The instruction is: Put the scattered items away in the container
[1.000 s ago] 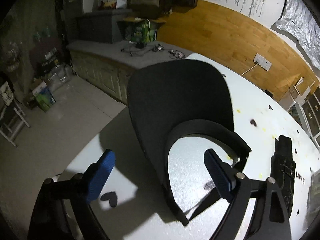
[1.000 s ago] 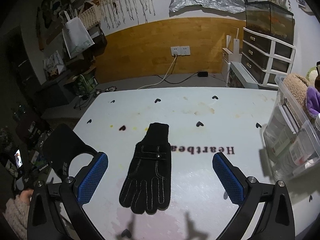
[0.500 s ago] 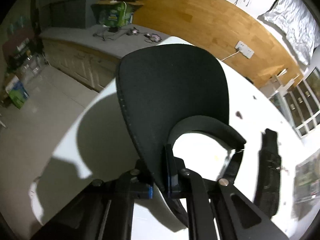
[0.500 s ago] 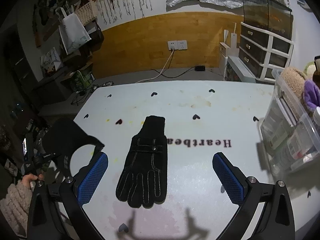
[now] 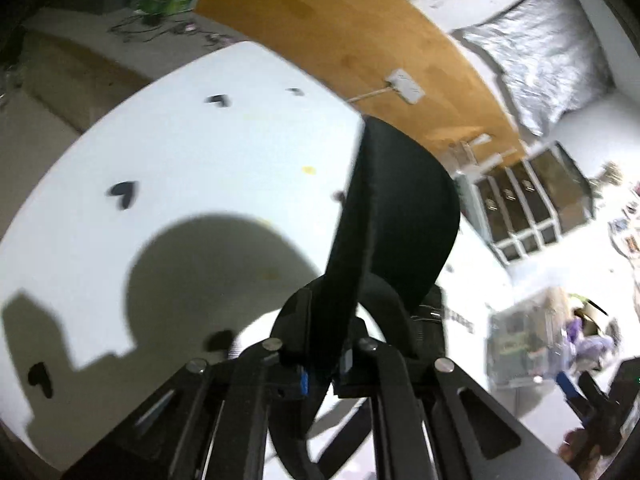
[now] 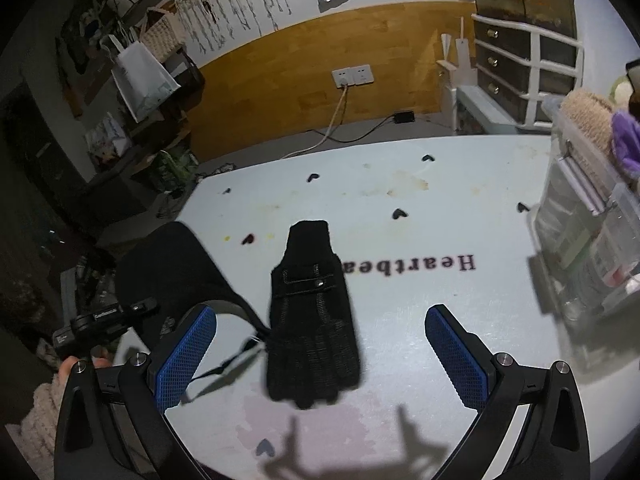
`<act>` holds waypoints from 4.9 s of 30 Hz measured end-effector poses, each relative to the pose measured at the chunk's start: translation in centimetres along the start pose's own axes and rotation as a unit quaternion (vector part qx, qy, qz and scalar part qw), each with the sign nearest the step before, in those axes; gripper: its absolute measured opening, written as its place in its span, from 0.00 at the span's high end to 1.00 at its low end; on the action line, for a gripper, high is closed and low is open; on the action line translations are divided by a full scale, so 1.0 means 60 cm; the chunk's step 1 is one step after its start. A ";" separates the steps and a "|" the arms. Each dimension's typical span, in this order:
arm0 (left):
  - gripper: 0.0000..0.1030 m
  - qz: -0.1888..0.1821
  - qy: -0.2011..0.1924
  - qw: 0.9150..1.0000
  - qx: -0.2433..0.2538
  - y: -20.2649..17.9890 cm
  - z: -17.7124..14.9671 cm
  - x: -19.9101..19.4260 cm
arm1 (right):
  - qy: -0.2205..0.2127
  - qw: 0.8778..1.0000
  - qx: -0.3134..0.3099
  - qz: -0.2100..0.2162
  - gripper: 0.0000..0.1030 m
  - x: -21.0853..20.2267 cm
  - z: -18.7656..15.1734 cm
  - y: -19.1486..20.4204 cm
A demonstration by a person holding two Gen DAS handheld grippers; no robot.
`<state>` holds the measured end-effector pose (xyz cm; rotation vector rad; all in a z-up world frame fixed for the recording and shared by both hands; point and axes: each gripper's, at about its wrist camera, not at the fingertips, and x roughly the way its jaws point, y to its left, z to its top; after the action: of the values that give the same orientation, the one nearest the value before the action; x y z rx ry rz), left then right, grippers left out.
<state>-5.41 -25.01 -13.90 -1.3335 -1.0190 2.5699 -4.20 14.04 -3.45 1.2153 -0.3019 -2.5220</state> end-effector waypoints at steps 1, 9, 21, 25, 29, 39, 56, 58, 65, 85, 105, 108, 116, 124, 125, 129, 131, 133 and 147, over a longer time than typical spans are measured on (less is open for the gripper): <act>0.92 -0.013 0.003 1.000 0.005 -0.012 0.002 0.000 | 0.002 1.000 0.007 0.010 0.00 0.000 0.001 -0.004; 0.92 -0.129 0.015 0.991 0.035 -0.123 0.002 -0.007 | 0.023 0.964 0.186 0.187 0.01 0.003 0.018 -0.063; 0.92 -0.241 0.080 0.956 0.146 -0.289 -0.015 0.019 | -0.004 0.995 -0.078 0.068 0.70 -0.023 0.058 -0.010; 0.91 -0.231 0.088 0.953 0.176 -0.313 -0.024 0.033 | 0.009 0.992 -0.117 0.041 0.87 -0.015 0.045 -0.013; 0.85 -0.178 0.088 0.960 0.197 -0.326 -0.037 0.064 | 0.011 0.979 -0.203 -0.031 0.91 -0.011 0.024 0.008; 0.54 -0.127 0.091 0.967 0.201 -0.317 -0.056 0.102 | -0.032 0.837 -0.449 -0.311 0.92 0.058 -0.005 -0.004; 0.53 -0.172 0.250 0.939 0.164 -0.310 -0.135 0.193 | -0.100 0.607 -0.713 -0.336 0.88 0.083 -0.300 -0.028; 0.53 -0.175 0.268 0.934 0.159 -0.313 -0.143 0.204 | -0.097 0.601 -0.721 -0.332 0.86 0.077 -0.312 -0.034; 0.53 -0.173 0.309 0.921 0.164 -0.327 -0.170 0.244 | -0.095 0.578 -0.756 -0.293 0.80 0.058 -0.358 -0.045; 0.66 -0.127 0.326 0.855 0.384 -0.448 -0.292 0.252 | 0.156 0.845 -0.352 -0.371 0.27 0.001 -0.307 -0.221; 0.36 0.044 0.193 0.798 0.569 -0.505 -0.284 0.422 | 0.112 0.909 0.324 -0.235 0.62 -0.041 -0.231 -0.406; 0.38 0.035 0.197 0.810 0.551 -0.481 -0.291 0.390 | 0.131 0.920 0.286 -0.234 0.62 -0.026 -0.214 -0.397; 0.45 0.027 0.218 0.823 0.524 -0.393 -0.324 0.290 | 0.173 0.946 0.164 -0.218 0.62 0.000 -0.183 -0.374; 0.45 -0.011 0.256 0.824 0.505 -0.365 -0.377 0.227 | 0.160 0.960 0.110 -0.201 0.62 0.033 -0.125 -0.362; 0.44 -0.016 0.257 0.824 0.505 -0.369 -0.383 0.226 | 0.152 0.962 0.107 -0.199 0.62 0.036 -0.115 -0.361; 0.43 -0.053 0.246 0.814 0.523 -0.389 -0.391 0.192 | 0.114 0.967 0.094 -0.205 0.61 0.015 -0.097 -0.351; 0.42 -0.064 0.234 0.810 0.533 -0.394 -0.381 0.171 | 0.102 0.967 0.089 -0.215 0.61 0.000 -0.102 -0.352; 0.42 -0.074 0.210 0.807 0.547 -0.401 -0.361 0.148 | 0.099 0.965 0.096 -0.222 0.61 -0.022 -0.121 -0.358; 0.32 -0.134 0.260 0.751 0.592 -0.527 -0.335 0.273 | 0.066 0.939 0.310 -0.132 0.61 -0.076 -0.286 -0.393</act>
<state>-7.70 15.82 -14.96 -1.1654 0.4816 1.7228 7.30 36.74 -18.41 1.7424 -1.0216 -2.6358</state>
